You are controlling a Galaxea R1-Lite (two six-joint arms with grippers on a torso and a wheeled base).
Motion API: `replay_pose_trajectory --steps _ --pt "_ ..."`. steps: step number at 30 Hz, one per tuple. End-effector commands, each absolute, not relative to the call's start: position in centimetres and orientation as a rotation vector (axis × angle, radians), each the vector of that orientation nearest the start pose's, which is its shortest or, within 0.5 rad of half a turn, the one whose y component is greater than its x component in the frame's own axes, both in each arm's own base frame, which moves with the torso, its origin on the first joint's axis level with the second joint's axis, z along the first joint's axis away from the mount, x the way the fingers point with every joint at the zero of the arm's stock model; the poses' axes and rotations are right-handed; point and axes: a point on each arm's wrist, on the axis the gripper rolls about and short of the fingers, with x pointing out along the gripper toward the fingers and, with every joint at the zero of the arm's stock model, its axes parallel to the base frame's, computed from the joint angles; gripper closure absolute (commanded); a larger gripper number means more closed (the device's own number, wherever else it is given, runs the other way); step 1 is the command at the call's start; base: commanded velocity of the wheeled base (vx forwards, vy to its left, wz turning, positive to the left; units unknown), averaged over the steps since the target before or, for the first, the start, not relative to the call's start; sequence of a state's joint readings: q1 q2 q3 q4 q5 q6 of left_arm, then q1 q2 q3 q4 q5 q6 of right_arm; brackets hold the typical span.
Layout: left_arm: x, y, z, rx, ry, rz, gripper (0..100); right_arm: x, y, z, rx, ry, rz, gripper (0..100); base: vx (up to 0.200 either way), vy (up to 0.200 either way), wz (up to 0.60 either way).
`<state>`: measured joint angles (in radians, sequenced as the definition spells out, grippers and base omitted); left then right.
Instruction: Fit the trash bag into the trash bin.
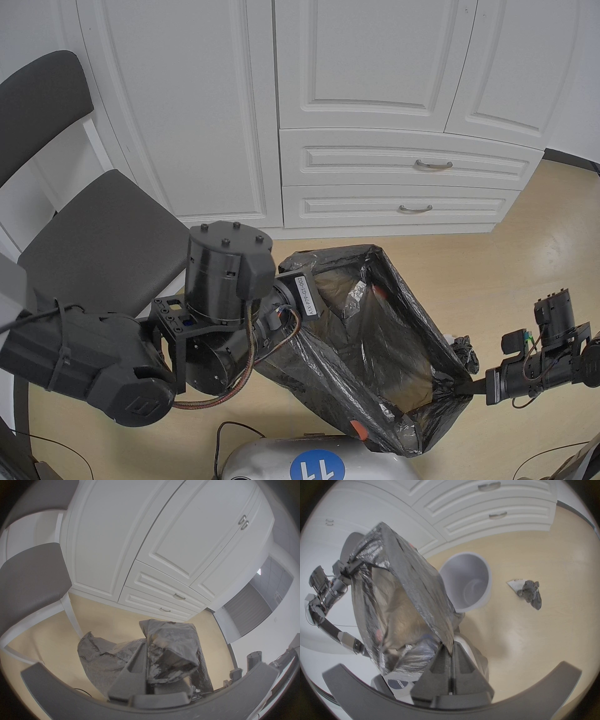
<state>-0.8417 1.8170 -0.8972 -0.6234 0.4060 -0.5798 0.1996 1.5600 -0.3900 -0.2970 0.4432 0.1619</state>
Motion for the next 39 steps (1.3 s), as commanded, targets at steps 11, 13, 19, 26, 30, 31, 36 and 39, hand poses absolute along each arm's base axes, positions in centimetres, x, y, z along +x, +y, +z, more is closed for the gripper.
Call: replay_pose_trajectory --steps 11,13,19,26,30,31,36,39 --pt "20.6 -25.0 19.9 -0.507 0.234 -0.46 100 14.2 4.3 21.9 0.389 0.337 0.481 100 0.0 0.0 0.0" --pt "20.5 -25.0 20.1 -0.51 0.232 -0.464 100 14.1 4.4 22.4 0.399 0.317 0.481 100 0.0 0.0 0.0" --pt "20.2 -25.7 20.6 -0.573 0.158 -0.511 100 12.7 5.0 24.6 0.415 0.217 0.501 100 0.0 0.0 0.0" --pt "20.3 -26.8 19.0 -0.574 0.168 -0.528 100 13.2 5.3 24.9 0.42 0.168 0.477 100 0.0 0.0 0.0" --pt "20.5 -28.4 16.5 -0.54 0.22 -0.532 100 13.8 5.3 25.2 0.426 0.115 0.435 100 0.0 0.0 0.0" --pt "20.5 -28.6 16.2 -0.537 0.225 -0.535 100 13.8 5.3 25.3 0.426 0.112 0.433 100 0.0 0.0 0.0" --pt "19.9 -29.1 15.3 -0.516 0.252 -0.547 100 13.7 5.2 25.4 0.427 0.107 0.428 100 0.0 0.0 0.0" --pt "19.2 -28.8 14.3 -0.466 0.295 -0.553 100 13.7 5.1 25.3 0.422 0.112 0.423 100 0.0 0.0 0.0"
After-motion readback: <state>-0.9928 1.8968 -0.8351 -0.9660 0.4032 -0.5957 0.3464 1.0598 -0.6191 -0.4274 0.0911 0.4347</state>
